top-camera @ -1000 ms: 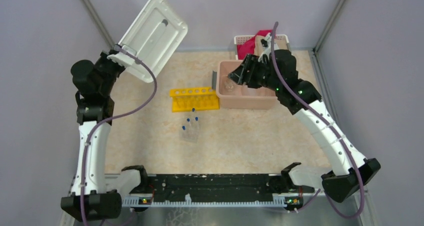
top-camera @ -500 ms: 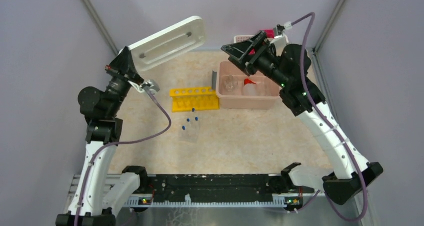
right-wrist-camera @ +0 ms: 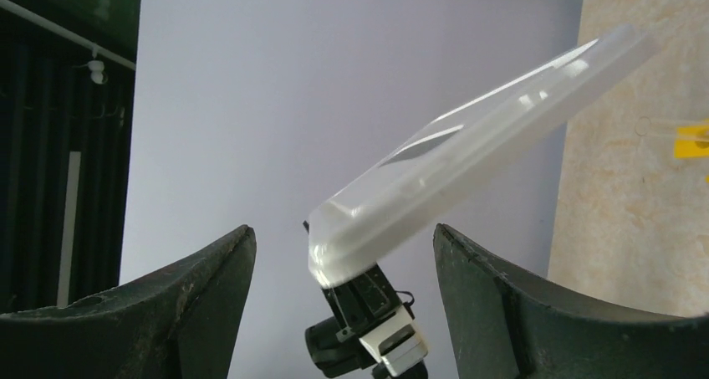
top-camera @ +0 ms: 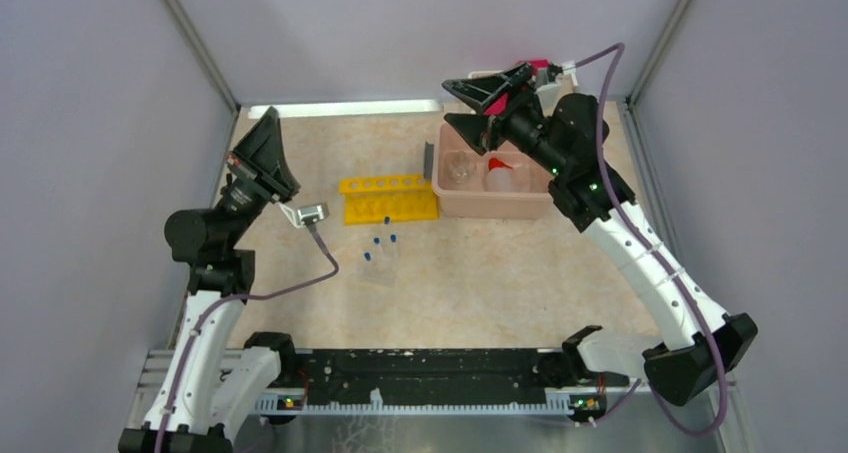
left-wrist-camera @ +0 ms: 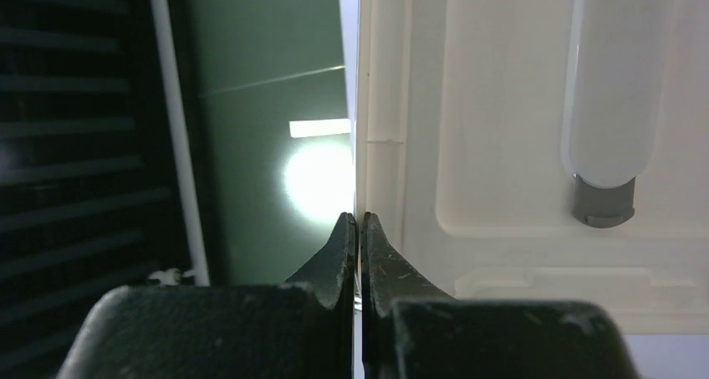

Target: Organize the chemistry lab equipment

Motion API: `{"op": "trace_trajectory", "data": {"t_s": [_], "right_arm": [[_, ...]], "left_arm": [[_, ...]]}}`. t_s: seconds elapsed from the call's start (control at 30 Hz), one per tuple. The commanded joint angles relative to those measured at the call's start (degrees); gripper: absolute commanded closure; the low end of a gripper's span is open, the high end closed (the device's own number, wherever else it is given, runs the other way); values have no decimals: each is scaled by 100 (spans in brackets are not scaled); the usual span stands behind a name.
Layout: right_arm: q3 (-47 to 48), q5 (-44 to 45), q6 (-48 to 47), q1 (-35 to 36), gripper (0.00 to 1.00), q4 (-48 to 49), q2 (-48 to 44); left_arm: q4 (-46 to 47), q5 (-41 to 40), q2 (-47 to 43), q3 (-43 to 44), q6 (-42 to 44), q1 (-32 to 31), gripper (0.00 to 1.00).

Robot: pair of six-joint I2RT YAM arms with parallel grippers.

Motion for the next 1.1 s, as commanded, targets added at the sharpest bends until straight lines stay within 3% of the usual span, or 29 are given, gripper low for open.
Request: {"op": "trace_trajectory", "data": {"t_s": [0.0,0.7,0.83,1.07], "right_arm": [[56,-29,262,67,23,480,108],[-251,-360,752,105,26,959,708],[-253,-369,852,107,33,1131,842],[1,-370,1068,115,55,1579,1129]], "left_arm": [[839,541,-77,61,564,-33,100],[1245,966,150,106,968,-41,100],[1356,1133,175,83,986,-41,100],[1410,1651,252,-21,1159,-41,100]]}}
